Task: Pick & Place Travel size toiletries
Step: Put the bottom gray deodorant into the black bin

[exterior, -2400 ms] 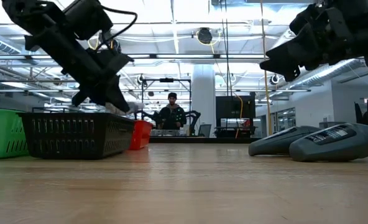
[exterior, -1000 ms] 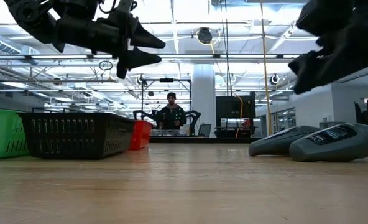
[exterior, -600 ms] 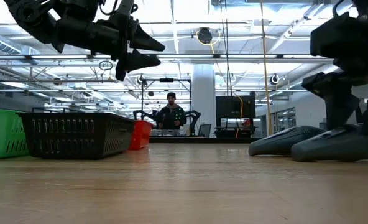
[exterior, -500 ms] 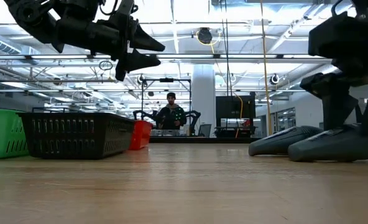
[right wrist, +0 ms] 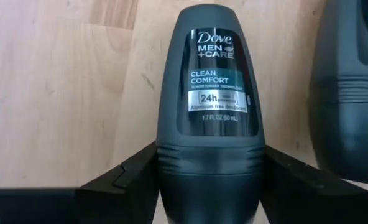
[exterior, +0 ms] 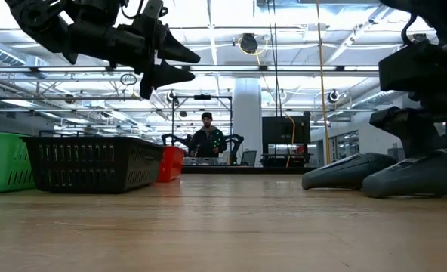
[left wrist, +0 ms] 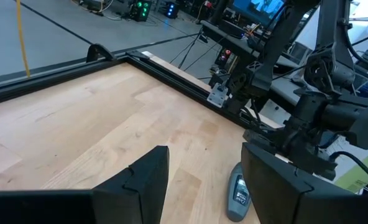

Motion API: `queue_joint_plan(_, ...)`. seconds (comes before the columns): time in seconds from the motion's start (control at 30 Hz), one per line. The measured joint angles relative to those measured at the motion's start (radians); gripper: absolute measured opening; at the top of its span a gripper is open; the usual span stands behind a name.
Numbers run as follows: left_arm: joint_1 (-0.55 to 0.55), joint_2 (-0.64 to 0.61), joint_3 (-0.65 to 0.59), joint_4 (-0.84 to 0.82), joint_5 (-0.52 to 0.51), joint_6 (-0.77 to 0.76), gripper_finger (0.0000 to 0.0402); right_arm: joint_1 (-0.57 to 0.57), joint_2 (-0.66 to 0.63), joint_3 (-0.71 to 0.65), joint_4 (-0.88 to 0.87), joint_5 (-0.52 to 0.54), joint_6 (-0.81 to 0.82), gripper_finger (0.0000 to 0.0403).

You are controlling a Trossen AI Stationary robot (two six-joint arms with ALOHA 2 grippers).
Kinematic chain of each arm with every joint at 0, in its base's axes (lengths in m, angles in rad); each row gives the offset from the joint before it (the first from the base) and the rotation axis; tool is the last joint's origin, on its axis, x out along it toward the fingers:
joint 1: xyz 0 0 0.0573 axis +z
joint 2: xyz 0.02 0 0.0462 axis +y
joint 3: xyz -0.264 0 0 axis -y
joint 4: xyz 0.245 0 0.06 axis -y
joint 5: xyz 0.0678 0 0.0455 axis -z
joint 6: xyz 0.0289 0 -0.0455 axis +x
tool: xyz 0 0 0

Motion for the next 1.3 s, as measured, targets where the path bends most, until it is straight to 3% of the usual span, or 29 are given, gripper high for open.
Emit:
queue_joint_plan(0.37,-0.003,0.0,0.0,0.0,0.0,0.002,0.0198,-0.001,-0.083,-0.001,-0.007,0.078,-0.088,0.0199)
queue_joint_plan(0.5,-0.014,0.0,0.0,0.005,0.0,0.022,0.0198,-0.001,-0.165,-0.001,-0.005,0.218,-0.137,0.0201)
queue_joint_plan(0.67,-0.038,0.0,0.0,0.023,-0.002,0.075,0.0198,-0.006,-0.269,-0.001,0.023,0.503,-0.177,0.0202)
queue_joint_plan(0.8,-0.058,0.0,0.009,0.034,-0.026,0.095,0.0198,-0.03,-0.316,-0.041,0.158,0.68,-0.255,0.0201)
queue_joint_plan(0.93,-0.081,0.007,0.029,0.036,-0.089,0.077,0.0198,-0.093,-0.31,-0.133,0.415,0.69,-0.428,0.0204)
queue_joint_plan(1.1,-0.108,0.07,0.09,0.035,-0.097,-0.01,0.0198,-0.161,-0.254,-0.222,0.756,0.689,-0.684,0.0205)
queue_joint_plan(1.3,-0.122,0.228,0.227,0.03,-0.088,-0.121,0.0198,-0.224,-0.196,-0.23,0.836,0.691,-0.807,0.0207)
